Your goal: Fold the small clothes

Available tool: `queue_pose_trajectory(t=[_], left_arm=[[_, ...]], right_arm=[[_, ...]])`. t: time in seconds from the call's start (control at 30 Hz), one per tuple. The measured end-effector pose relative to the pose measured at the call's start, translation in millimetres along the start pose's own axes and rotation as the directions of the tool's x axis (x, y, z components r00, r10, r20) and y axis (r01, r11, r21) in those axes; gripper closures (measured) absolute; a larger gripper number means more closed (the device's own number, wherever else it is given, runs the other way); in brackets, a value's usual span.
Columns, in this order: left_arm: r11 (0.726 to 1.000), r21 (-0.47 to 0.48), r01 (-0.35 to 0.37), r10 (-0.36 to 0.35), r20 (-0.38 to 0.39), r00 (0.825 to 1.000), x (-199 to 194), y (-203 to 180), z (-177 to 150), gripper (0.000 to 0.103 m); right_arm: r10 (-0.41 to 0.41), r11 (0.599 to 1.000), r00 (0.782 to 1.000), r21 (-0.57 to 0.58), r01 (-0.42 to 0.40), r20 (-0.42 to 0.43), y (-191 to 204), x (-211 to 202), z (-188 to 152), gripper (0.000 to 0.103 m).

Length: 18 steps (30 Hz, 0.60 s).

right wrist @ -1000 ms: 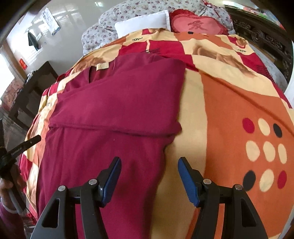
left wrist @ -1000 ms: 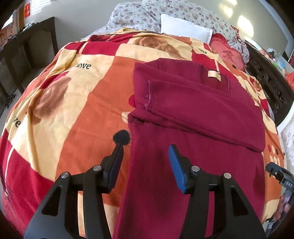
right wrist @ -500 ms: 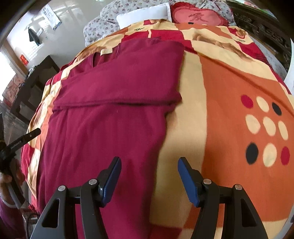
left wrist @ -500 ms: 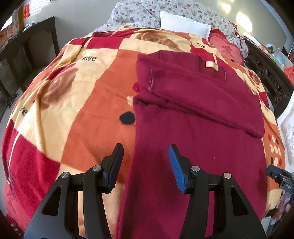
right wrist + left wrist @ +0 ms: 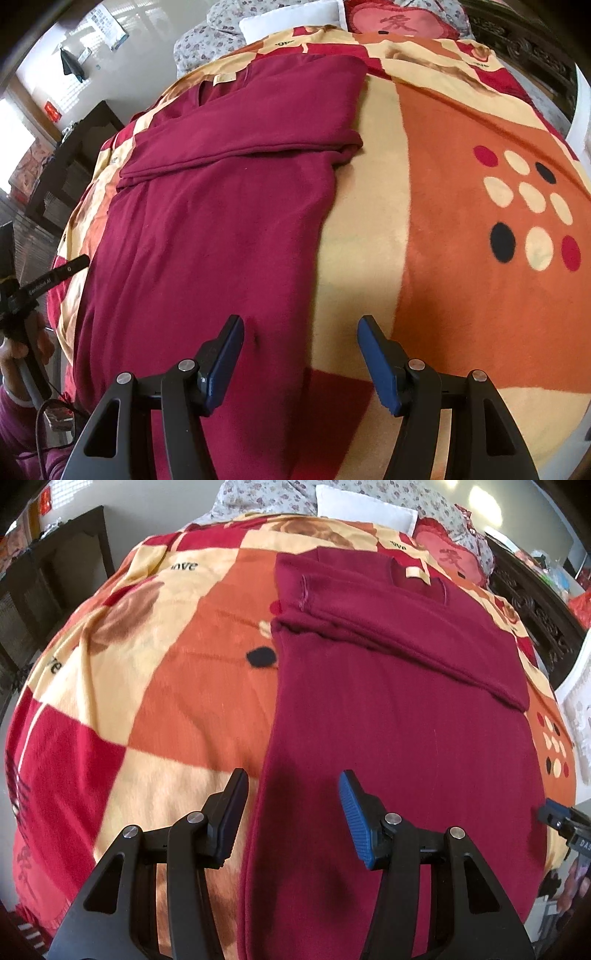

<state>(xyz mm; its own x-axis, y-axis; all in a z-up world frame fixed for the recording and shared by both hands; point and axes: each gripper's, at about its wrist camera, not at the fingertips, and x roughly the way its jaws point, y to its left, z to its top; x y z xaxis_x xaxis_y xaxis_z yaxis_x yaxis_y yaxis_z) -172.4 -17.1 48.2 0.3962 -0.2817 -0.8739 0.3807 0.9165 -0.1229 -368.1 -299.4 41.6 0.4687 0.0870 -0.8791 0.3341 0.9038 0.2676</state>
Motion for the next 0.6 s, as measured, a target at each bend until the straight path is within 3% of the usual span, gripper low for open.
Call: queue_pose_trajectory(t=[0.27,0.4,0.6], left_arm=[[1.000,-0.013,-0.006,0.006,-0.012,1.000,0.1,7.7,-3.3,0.052],[0.999,-0.048,0.017,-0.017,-0.006,1.000,3.3,8.0,5.9,0.052],[0.999,-0.032,0.012,-0.012,-0.019,1.000,10.0,1.6,9.7,0.052]], right_arm=[[-0.008,1.000,1.000,-0.006,0.008,0.017,2.8,1.3,12.0,0.041],[0.001,0.999,0.997,0.051,-0.005,0.077,-4.0,4.8,46.4,0.041],[-0.041,0.993,0.986,0.113,0.023,0.159,-23.2,12.0,123.5,0.039]])
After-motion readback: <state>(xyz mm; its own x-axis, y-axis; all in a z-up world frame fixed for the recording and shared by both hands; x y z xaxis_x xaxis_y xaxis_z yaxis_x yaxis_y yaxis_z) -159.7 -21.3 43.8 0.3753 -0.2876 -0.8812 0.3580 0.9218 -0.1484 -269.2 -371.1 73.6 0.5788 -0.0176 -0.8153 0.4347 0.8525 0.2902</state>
